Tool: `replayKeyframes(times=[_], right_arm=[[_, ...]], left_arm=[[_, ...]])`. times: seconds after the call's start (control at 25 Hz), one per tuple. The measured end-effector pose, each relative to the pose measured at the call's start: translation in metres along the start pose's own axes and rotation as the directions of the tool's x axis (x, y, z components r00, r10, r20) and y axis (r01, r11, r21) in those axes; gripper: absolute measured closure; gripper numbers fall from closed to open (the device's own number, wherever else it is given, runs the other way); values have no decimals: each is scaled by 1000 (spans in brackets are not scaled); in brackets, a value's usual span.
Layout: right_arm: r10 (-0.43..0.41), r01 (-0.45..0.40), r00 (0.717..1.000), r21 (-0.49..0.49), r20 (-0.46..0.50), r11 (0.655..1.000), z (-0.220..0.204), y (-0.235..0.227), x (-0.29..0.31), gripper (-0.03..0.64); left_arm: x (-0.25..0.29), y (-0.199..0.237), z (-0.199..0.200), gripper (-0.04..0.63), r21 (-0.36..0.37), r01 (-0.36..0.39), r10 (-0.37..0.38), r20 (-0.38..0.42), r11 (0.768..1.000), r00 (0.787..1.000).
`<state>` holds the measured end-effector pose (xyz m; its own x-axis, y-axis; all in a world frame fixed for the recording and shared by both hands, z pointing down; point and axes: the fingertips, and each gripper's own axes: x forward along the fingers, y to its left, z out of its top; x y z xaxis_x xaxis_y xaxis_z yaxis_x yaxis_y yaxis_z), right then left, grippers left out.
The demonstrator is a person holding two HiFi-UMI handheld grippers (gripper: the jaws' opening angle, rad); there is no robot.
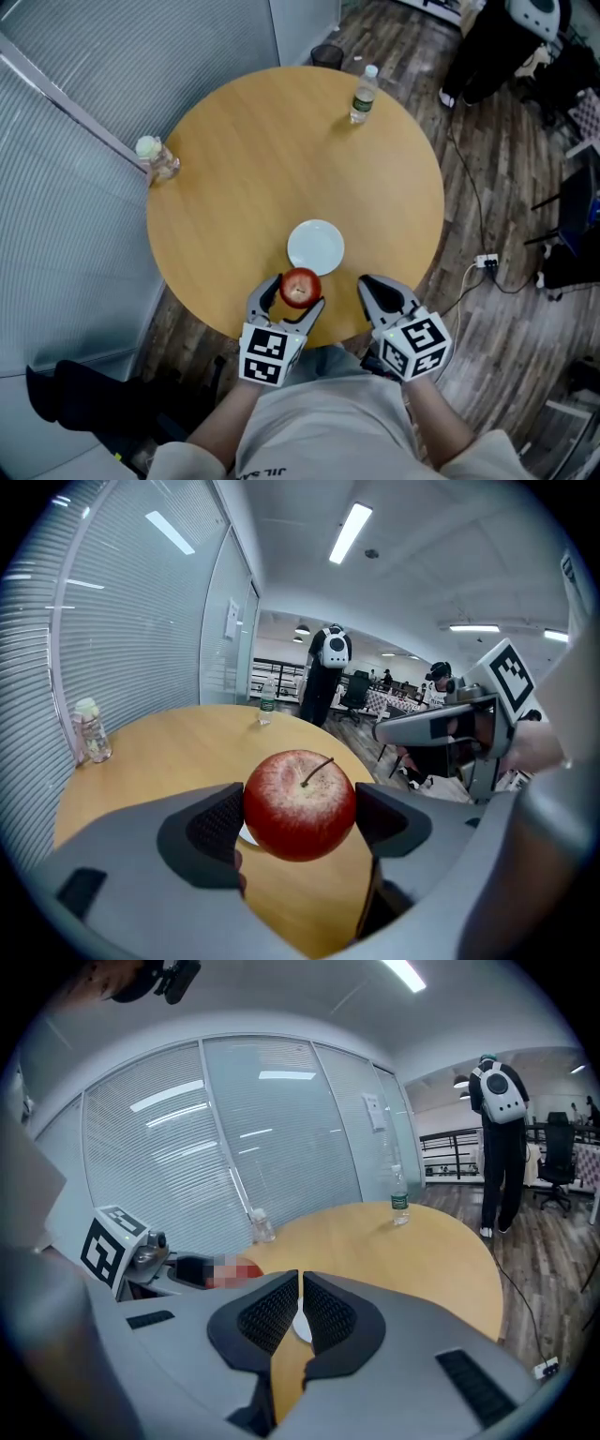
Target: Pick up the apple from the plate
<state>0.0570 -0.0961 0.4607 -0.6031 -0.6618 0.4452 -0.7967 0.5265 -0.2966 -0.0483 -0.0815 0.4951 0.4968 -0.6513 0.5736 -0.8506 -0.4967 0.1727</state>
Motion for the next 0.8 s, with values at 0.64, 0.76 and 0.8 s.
replayKeyframes(times=[0.64, 0.76, 0.8], right_arm=[[-12, 12, 999, -8, 34, 1000, 11, 8, -20, 580], [-5, 5, 1000, -23, 29, 1000, 12, 13, -20, 580], [-4, 4, 1000, -28, 26, 1000, 12, 14, -20, 580]], left_arm=[[-52, -22, 18, 219, -21, 11, -9, 87, 1000, 996], [-54, -22, 23, 219, -18, 16, -14, 99, 1000, 995], [-54, -21, 25, 219, -17, 17, -15, 105, 1000, 994]])
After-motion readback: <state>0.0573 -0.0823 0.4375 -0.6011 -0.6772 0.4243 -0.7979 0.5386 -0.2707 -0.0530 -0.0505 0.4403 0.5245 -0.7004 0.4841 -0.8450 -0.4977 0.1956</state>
